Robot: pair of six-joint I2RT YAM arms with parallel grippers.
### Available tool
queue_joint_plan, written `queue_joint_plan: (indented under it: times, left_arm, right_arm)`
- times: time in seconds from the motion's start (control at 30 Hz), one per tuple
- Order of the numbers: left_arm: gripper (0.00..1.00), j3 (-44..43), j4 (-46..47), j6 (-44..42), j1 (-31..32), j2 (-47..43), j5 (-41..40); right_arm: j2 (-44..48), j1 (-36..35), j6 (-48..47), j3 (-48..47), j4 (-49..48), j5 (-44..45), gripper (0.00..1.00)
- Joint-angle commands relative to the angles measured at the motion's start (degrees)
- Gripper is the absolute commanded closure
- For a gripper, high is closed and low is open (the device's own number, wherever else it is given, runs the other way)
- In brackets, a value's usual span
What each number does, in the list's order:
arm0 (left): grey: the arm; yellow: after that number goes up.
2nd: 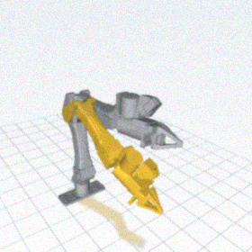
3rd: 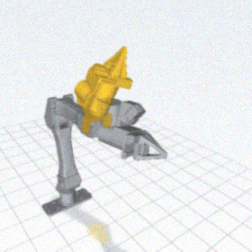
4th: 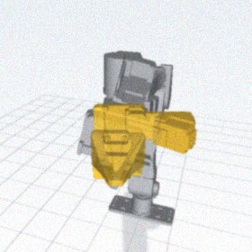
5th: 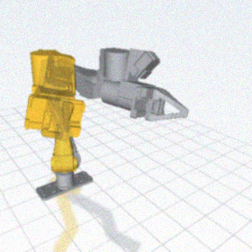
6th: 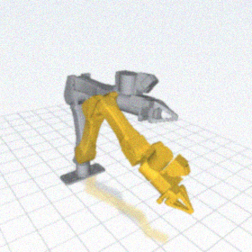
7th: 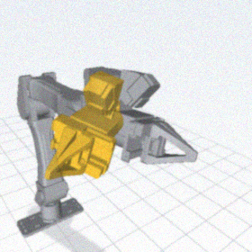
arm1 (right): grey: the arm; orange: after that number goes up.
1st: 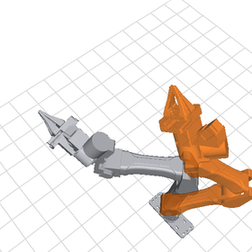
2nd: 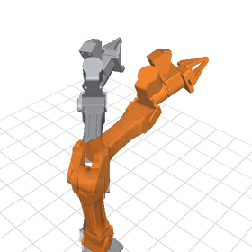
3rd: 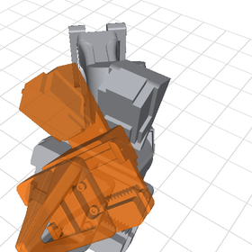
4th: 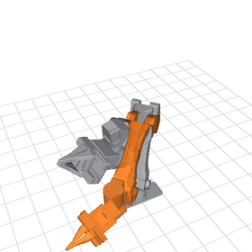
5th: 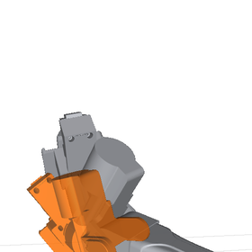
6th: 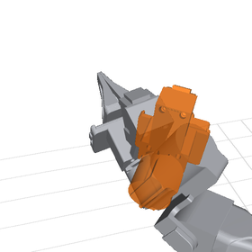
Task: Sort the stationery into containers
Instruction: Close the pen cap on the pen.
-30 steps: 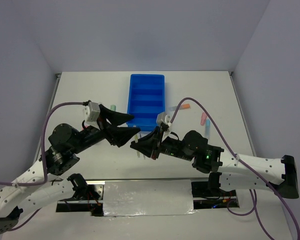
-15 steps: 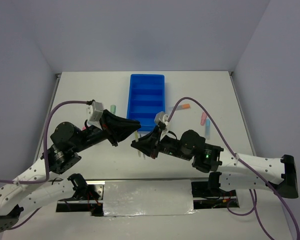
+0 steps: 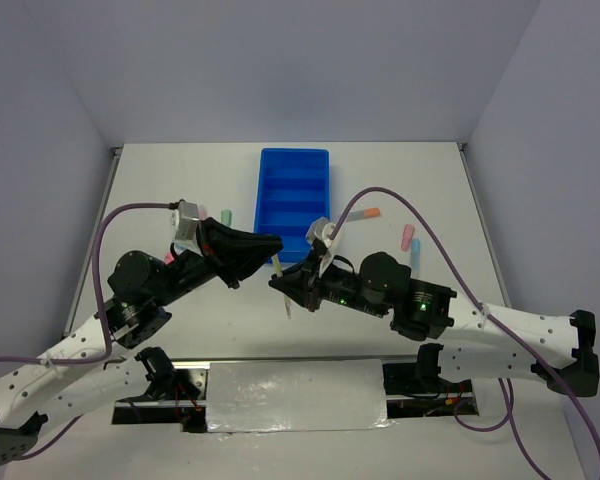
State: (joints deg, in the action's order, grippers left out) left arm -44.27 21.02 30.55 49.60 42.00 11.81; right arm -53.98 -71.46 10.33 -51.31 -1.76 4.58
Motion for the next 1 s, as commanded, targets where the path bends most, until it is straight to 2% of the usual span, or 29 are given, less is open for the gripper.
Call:
queue_joint_plan:
  times: [0.0, 0.23, 0.43, 0.53, 0.63, 0.73, 0.8, 0.9, 0.93, 0.97]
  left_arm:
    - [1.00, 6.2, -7.5, 1.9, 0.8, 1.2, 2.1]
    - [1.00, 10.0, -5.7, 3.0, 3.4, 3.6, 1.3]
    - [1.00, 16.9, -0.3, 6.5, 6.6, 5.6, 0.0]
    - [1.00, 17.6, -0.3, 6.7, 8.4, 7.2, -2.1]
    - [1.00, 16.6, -1.1, 6.0, 8.8, 6.7, -3.1]
    - [1.00, 14.7, -6.8, 4.2, 8.8, 5.6, -6.7]
    - [1.00, 11.7, -13.1, 3.9, 8.8, 3.2, -14.2]
    - [1.00, 6.3, -19.9, 3.0, 8.9, -0.8, -23.1]
    - [0.98, 3.1, -20.8, 2.7, 8.9, -2.1, -24.8]
    - [0.81, 1.3, -24.3, 1.8, 8.8, -2.5, -28.1]
  right_arm:
    - [3.3, 0.4, -3.2, -7.0, -15.5, 1.4, 1.00]
    - [1.0, 1.7, -5.5, -12.9, -14.6, -0.6, 1.00]
    - [-1.9, 5.1, -6.1, -21.3, -13.7, -4.3, 1.00]
    - [-3.7, 5.8, -6.2, -24.5, -12.1, -6.9, 1.00]
    - [-3.7, 5.9, -6.5, -23.4, -12.3, -6.4, 1.00]
    - [-1.6, 6.0, -6.7, -20.4, -14.0, -6.8, 1.00]
    - [-1.9, 6.0, -9.0, -19.2, -8.1, -7.4, 1.00]
    - [-3.0, 6.2, -12.8, -14.5, -4.4, -8.4, 1.00]
    - [-3.0, 6.9, -13.0, -10.9, -4.5, -10.1, 1.00]
    - [-3.1, 7.3, -13.7, -9.3, -4.8, -14.6, 1.00]
